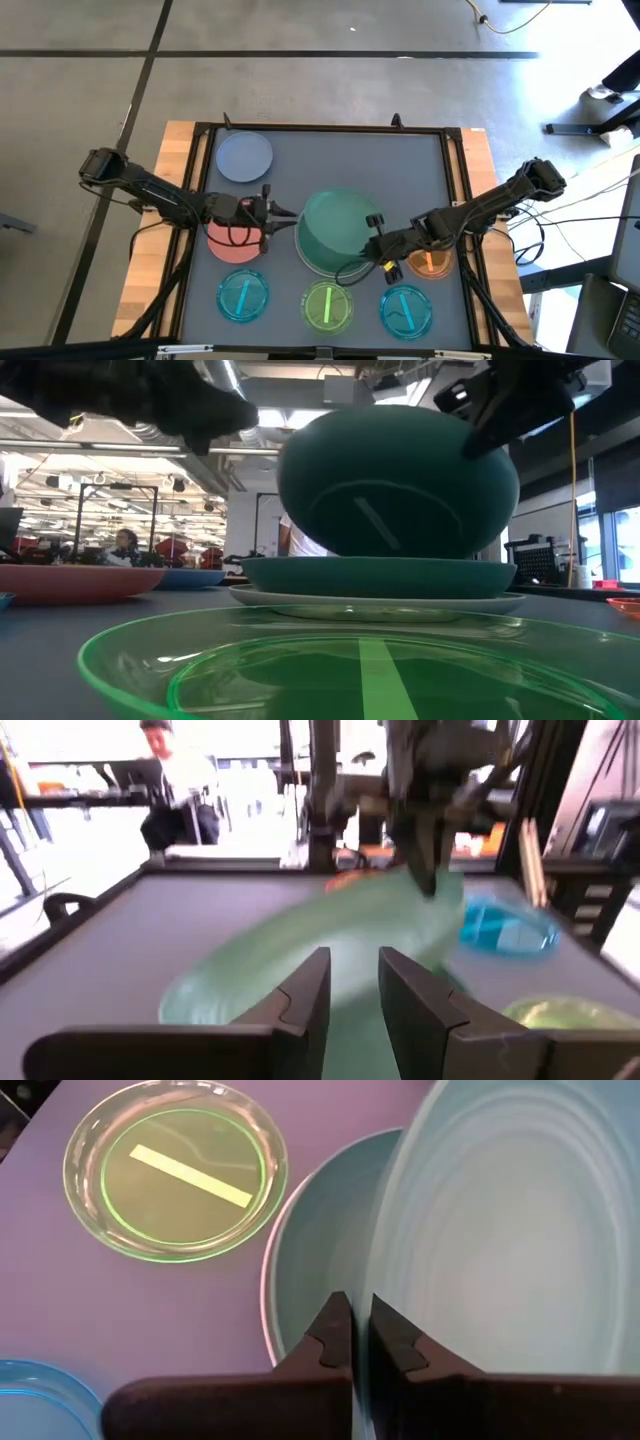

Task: Stack plastic plates
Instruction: Stack the green plate on the mint green plate

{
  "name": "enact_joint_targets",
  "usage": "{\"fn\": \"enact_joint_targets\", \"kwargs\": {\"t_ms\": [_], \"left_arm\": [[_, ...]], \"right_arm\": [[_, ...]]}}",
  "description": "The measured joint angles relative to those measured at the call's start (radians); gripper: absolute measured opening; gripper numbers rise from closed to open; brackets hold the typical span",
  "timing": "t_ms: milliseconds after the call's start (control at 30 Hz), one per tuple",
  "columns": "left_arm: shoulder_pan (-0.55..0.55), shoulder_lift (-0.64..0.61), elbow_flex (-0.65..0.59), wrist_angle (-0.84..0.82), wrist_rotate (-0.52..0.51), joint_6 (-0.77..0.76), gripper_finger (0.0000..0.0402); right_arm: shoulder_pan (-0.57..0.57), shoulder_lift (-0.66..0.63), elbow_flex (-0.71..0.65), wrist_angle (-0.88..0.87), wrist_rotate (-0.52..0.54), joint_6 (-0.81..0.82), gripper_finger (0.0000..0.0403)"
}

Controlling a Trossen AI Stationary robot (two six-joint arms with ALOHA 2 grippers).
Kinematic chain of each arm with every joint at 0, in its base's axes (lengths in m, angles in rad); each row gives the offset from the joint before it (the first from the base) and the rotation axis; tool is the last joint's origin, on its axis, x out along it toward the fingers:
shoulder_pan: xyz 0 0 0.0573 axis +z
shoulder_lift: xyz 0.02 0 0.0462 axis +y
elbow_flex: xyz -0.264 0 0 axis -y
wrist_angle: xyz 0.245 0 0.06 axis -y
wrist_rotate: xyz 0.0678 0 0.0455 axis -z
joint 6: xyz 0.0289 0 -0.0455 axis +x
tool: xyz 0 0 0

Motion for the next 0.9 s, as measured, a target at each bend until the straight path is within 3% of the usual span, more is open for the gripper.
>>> {"fn": "enact_joint_targets", "kwargs": {"t_ms": [300,900], "left_arm": [[0.000,-0.047,0.000,-0.004,-0.030,0.000,0.0082],[0.000,-0.047,0.000,-0.020,-0.030,0.000,0.0082]], "right_arm": [[-0.002,0.110,0.001,0.040,-0.011,0.001,0.0001],[-0.003,0.199,0.001,0.068,-0.015,0.085,0.0014]]}}
